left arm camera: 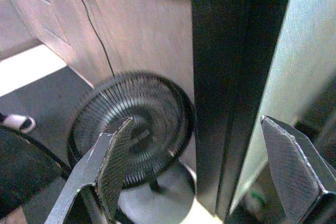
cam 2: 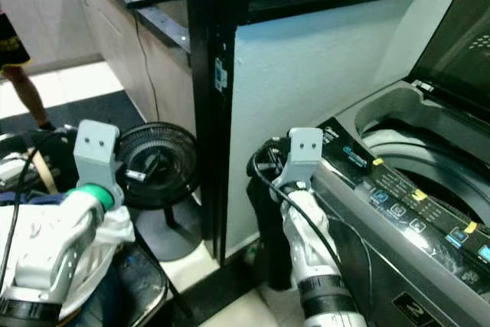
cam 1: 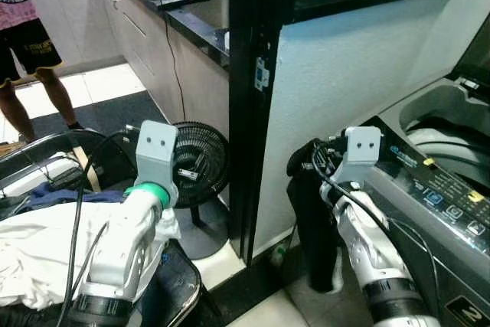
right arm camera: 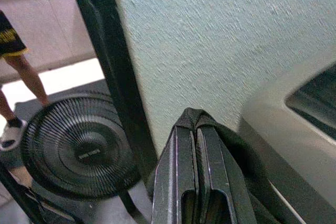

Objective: Clothes washing

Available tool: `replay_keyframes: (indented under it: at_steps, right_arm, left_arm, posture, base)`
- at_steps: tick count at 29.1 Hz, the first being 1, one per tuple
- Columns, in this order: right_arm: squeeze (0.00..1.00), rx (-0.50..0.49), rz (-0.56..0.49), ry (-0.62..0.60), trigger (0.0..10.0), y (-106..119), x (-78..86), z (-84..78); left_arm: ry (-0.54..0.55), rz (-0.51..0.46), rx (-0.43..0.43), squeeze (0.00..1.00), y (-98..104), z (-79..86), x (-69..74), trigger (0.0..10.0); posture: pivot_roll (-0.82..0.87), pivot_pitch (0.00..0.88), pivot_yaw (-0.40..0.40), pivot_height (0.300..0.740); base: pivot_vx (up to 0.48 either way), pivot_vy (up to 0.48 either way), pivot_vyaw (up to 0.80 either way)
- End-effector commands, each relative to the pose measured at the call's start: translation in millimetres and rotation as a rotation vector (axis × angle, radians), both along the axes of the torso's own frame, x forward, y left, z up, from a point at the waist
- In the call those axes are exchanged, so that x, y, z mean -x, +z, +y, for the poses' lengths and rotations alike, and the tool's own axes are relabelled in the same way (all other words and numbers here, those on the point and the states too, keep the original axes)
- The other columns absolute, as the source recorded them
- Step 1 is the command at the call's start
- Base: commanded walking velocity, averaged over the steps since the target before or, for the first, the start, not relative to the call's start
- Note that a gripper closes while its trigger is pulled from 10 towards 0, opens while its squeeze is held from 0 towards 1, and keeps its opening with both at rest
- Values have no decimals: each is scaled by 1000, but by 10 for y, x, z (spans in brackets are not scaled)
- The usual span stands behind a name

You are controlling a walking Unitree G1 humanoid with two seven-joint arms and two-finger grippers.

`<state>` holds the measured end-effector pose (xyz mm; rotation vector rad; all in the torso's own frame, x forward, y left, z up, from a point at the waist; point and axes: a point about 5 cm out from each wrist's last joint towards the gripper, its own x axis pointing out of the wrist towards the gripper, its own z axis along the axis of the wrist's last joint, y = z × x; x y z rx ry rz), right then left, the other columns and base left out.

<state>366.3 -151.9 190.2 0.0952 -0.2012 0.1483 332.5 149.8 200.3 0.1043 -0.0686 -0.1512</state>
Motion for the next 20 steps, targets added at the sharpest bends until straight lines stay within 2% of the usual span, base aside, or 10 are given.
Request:
replay_keyframes:
  at_steps: [1, 20]
  right_arm:
    - [0, 13, 11, -4, 10000, -65, 19, -25]
    - [0, 18, 25, -9, 10000, -85, -9, -105]
  left_arm:
    - [8, 24, -6, 0, -97, 8, 21, 10000]
    - [22, 13, -5, 0, -131, -34, 40, 10000]
  posture:
    - [57, 25, 79, 740]
    - [39, 28, 62, 740]
  base:
    - [0, 0, -800]
    - [0, 0, -800]
